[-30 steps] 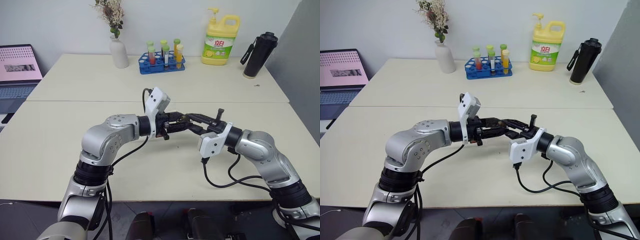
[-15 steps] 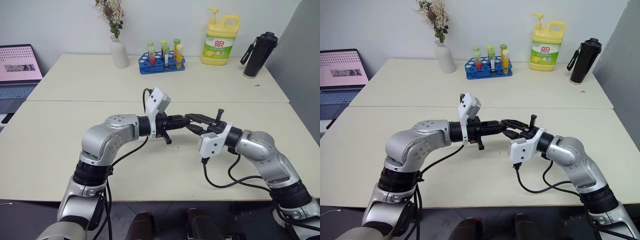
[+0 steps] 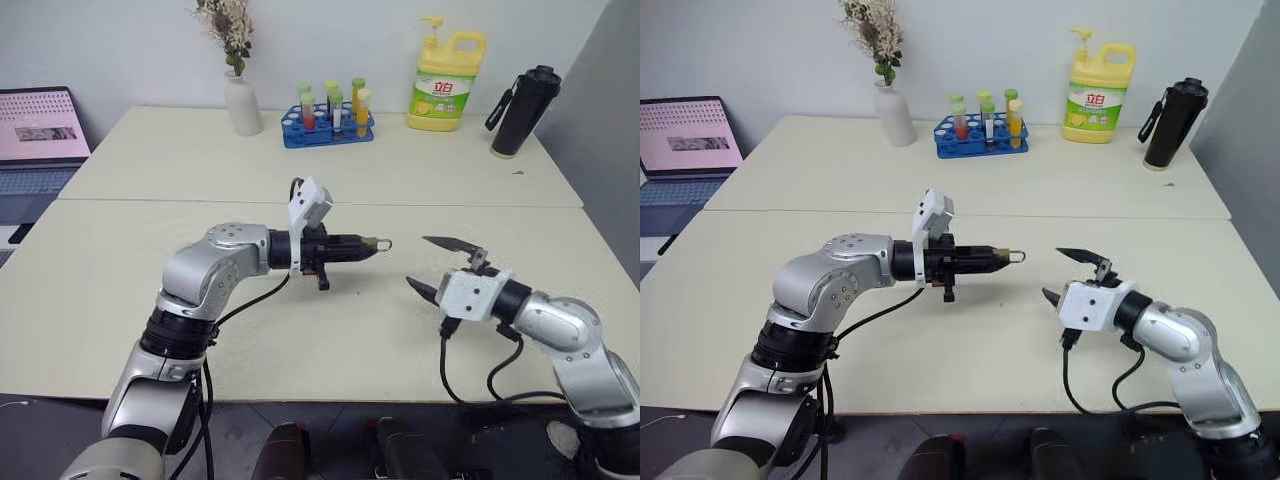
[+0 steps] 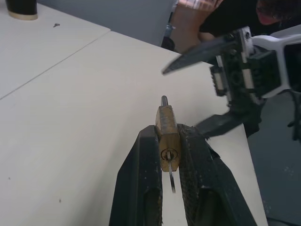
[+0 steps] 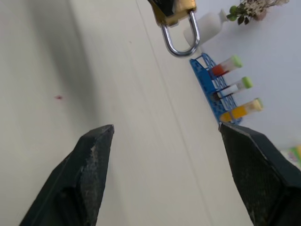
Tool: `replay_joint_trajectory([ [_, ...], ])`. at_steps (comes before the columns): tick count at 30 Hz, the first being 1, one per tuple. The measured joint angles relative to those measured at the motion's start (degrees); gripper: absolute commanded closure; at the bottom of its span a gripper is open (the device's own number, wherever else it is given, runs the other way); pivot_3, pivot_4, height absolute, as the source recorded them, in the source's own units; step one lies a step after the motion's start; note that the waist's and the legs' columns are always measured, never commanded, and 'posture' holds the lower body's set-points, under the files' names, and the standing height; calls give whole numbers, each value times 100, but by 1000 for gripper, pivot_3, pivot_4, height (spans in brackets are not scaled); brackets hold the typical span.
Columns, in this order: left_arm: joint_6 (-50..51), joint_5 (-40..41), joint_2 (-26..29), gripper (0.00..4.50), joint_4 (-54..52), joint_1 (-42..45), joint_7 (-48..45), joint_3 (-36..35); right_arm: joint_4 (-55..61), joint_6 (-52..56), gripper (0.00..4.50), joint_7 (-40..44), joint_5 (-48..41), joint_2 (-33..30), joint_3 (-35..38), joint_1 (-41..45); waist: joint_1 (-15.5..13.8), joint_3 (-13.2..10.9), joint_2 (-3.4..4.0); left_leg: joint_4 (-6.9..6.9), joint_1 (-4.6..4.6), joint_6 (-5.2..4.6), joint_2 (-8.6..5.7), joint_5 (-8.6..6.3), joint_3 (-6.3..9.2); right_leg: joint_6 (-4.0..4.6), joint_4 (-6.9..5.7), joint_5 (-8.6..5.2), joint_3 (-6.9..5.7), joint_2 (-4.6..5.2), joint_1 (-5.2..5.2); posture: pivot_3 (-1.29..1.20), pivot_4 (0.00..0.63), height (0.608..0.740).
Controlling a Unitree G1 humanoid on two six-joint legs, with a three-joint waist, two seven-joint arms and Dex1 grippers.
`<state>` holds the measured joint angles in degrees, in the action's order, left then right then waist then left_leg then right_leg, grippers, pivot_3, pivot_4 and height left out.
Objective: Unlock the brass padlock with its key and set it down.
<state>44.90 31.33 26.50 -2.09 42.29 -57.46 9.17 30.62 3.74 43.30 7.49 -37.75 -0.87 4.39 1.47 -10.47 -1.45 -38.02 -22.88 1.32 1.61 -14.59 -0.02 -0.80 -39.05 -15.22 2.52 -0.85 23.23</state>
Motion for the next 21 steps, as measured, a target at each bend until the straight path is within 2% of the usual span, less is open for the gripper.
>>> replay_joint_trajectory([
  [4, -75, 1, -1, 4336, 59, 75, -302, 16, 648, 714, 3074, 481, -1181, -145, 231, -333, 33, 0, 0, 1, 1, 0, 3, 0, -1, 0, 0, 0, 1, -4, 0, 0, 150, 740],
  [8, -59, 23, 37, 4336, 38, 73, -593, 51, 969, 1369, 4483, 570, -1975, -144, 214, -101, 36, 0, 0, 0, 3, 0, 2, 0, 0, -1, -1, -1, 0, -7, 0, 0, 150, 740],
  [16, 82, 159, 176, 4336, -411, -24, -731, 51, 804, 2123, 4500, 500, -2725, -92, 185, 1001, 20, 0, 0, -1, -4, -1, 4, 0, 4, -2, 4, -1, 1, -4, 0, 0, 150, 740],
  [21, 132, 264, 254, 4336, -609, -115, -705, 45, 590, 2139, 4500, 524, -2785, -104, 149, 1110, 17, 0, 0, -1, -4, -1, 4, -1, 3, -2, 5, -1, 1, -3, 0, 0, 150, 740],
])
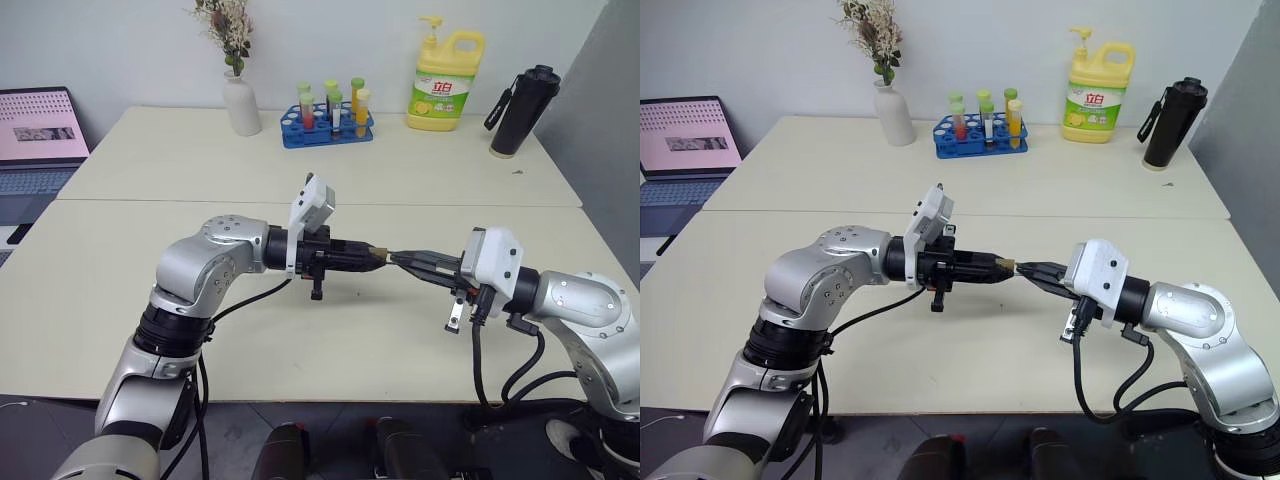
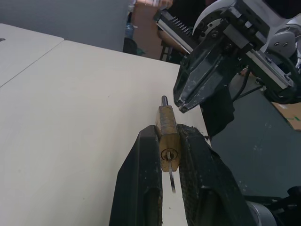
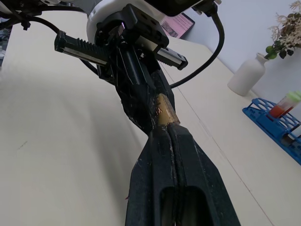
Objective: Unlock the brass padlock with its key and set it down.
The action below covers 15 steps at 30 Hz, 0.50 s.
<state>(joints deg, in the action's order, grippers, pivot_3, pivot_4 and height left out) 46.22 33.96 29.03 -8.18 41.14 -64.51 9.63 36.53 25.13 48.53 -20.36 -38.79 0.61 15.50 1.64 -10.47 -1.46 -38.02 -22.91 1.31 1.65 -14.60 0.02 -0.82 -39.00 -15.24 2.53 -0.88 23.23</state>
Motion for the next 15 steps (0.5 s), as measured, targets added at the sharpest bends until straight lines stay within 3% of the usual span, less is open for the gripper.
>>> replay_joint_trajectory([
  [15, 98, 253, 109, 4336, -312, -99, 7, -7, -534, -454, 4500, 357, 117, -235, -216, 171, 0, 0, 0, 0, 0, 0, 1, 0, -1, 0, -1, 0, -1, -1, 0, 0, 150, 740],
])
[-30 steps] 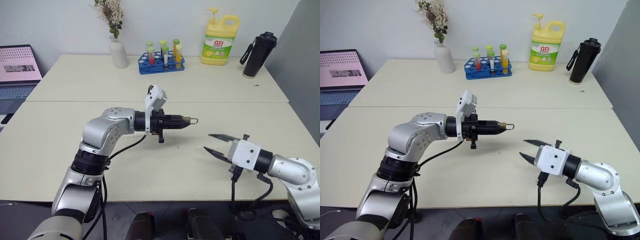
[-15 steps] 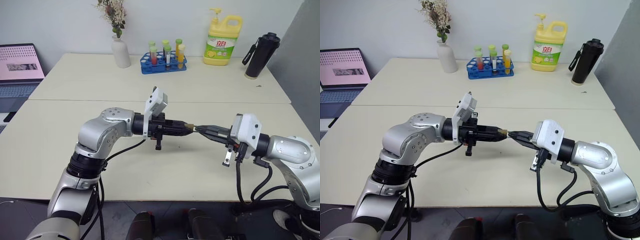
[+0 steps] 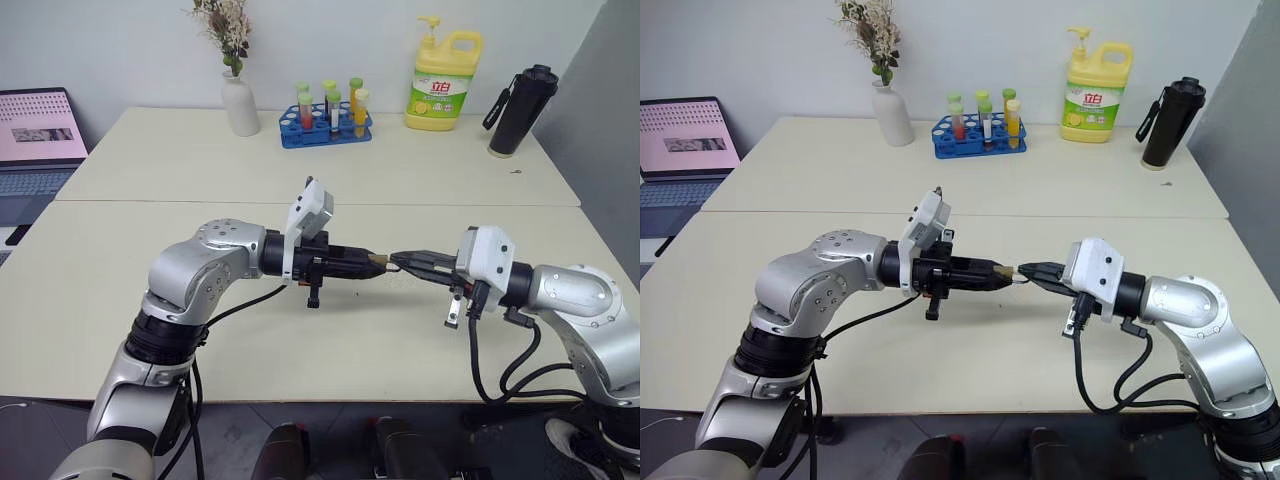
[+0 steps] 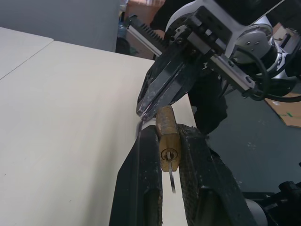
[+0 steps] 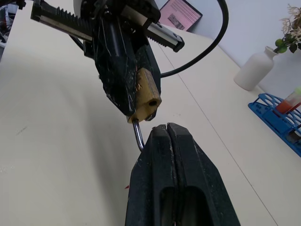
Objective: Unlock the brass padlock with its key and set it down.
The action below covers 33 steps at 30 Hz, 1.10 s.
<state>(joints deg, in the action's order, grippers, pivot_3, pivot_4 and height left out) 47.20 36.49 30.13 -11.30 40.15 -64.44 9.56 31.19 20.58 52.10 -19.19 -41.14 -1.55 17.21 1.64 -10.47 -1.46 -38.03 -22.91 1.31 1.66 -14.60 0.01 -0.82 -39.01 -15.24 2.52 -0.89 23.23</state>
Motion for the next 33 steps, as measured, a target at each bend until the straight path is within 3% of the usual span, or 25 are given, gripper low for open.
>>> replay_joint_trajectory([
  [19, 75, 231, 106, 4336, -43, -99, 10, -11, -342, -38, 4500, 635, 21, -191, -316, 387, 0, 0, 0, 0, 0, 0, 1, 0, 1, 0, 0, 0, 0, 0, 0, 0, 150, 740],
  [23, 512, 396, -27, 4336, 93, -382, 451, -218, -211, 104, 4500, 660, 57, -650, -206, -411, -33, 1, -3, 1, -3, 0, -1, 0, 6, -2, 3, -1, -4, 5, -2, 0, 150, 740],
  [26, 763, 364, -69, 4336, 273, -597, 734, -251, -107, 132, 3979, 629, 82, -719, -122, -921, -15, 0, -3, 1, -1, 0, -1, 0, 3, -2, 0, -2, 0, 5, 1, 0, 150, 740],
  [33, 734, -176, -510, 4336, 779, -876, 1402, 28, 339, 553, 1401, 221, -101, -608, -7, -1205, -2, 0, -3, -1, 2, 0, 0, 0, 5, -3, -3, -1, -2, 2, -1, 0, 150, 740],
])
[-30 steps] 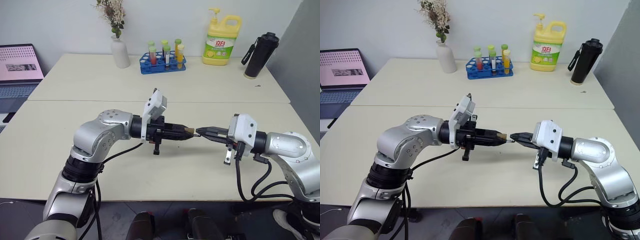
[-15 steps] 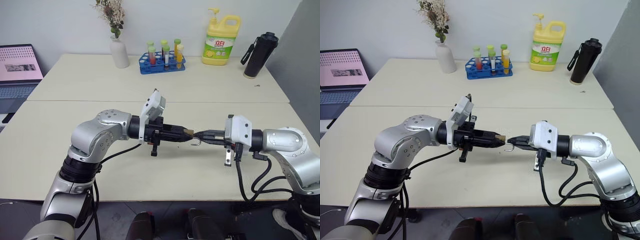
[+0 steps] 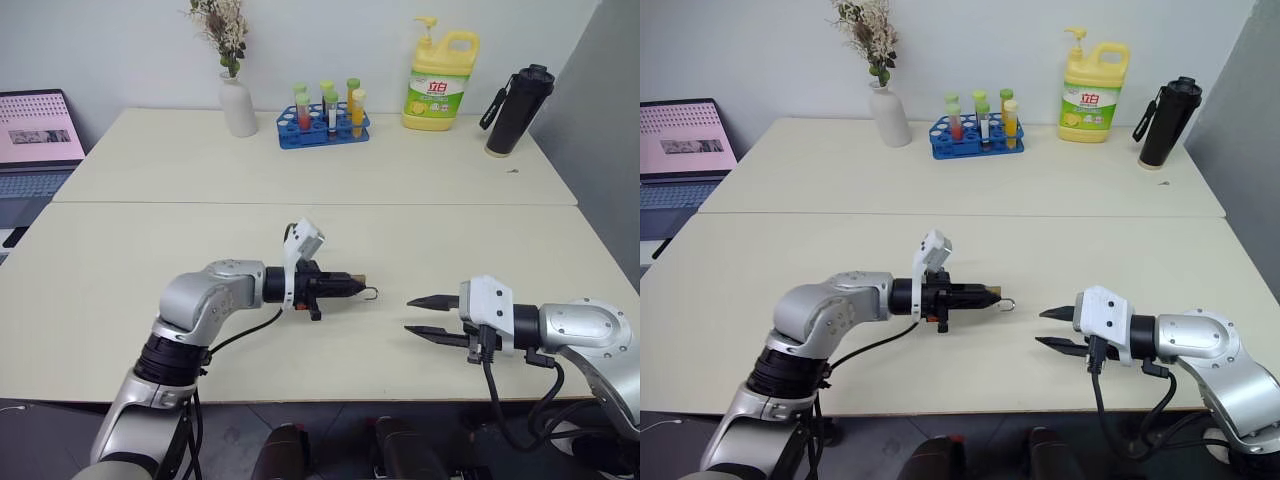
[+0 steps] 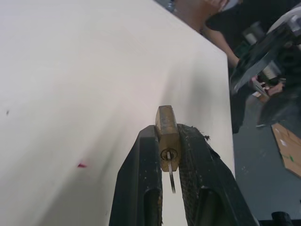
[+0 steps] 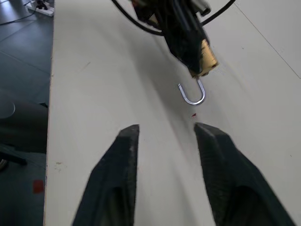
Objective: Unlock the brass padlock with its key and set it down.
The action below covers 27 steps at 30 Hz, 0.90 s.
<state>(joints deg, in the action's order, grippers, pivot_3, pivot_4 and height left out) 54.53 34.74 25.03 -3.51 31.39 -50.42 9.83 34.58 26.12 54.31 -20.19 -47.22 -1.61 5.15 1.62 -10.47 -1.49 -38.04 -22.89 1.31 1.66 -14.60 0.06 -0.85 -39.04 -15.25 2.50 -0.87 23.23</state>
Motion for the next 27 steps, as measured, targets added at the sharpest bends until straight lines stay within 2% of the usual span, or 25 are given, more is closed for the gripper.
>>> replay_joint_trajectory([
  [2, -5, -92, -105, 4336, 94, -2, 106, 63, 10, 113, 603, -89, -4, 8, -48, 1, -2, 0, 0, 0, 0, 0, -1, 0, -2, 0, 2, 0, 2, 0, 0, 0, 150, 740],
  [4, -5, -164, -230, 4336, 187, -27, 181, 114, 19, 303, 11, -164, -19, 16, -85, 47, -1, 0, 0, 0, -1, 0, -1, 0, -3, 0, 3, 0, 2, 1, 0, 0, 150, 740],
  [10, -12, -332, -397, 4336, 325, -48, 268, 130, 59, 734, 0, -327, -13, 13, -207, 223, -2, 0, 0, 2, -1, 0, -1, 0, 0, 0, 2, 0, 0, 0, 0, 0, 150, 740],
  [21, -98, -554, -566, 4336, 582, -47, 355, 152, 31, 795, 0, -492, 164, 18, -411, 103, 0, 0, 0, 2, -1, 0, -2, 0, -1, 0, 3, 0, 1, 0, 0, 0, 150, 740],
  [23, -157, -624, -578, 3610, 624, -45, 349, 244, -17, 789, 0, -492, 225, 18, -415, 98, 0, 0, 0, 2, -1, 0, -3, 0, -2, 0, 3, 0, 2, 1, 0, 0, 150, 740],
  [27, -405, -836, -582, 2552, 649, -46, 337, 421, -82, 772, 0, -486, 275, 18, -415, 84, 0, 0, 0, 2, -1, 0, -2, 0, -2, 0, 3, 0, 1, 1, 0, 0, 150, 740],
])
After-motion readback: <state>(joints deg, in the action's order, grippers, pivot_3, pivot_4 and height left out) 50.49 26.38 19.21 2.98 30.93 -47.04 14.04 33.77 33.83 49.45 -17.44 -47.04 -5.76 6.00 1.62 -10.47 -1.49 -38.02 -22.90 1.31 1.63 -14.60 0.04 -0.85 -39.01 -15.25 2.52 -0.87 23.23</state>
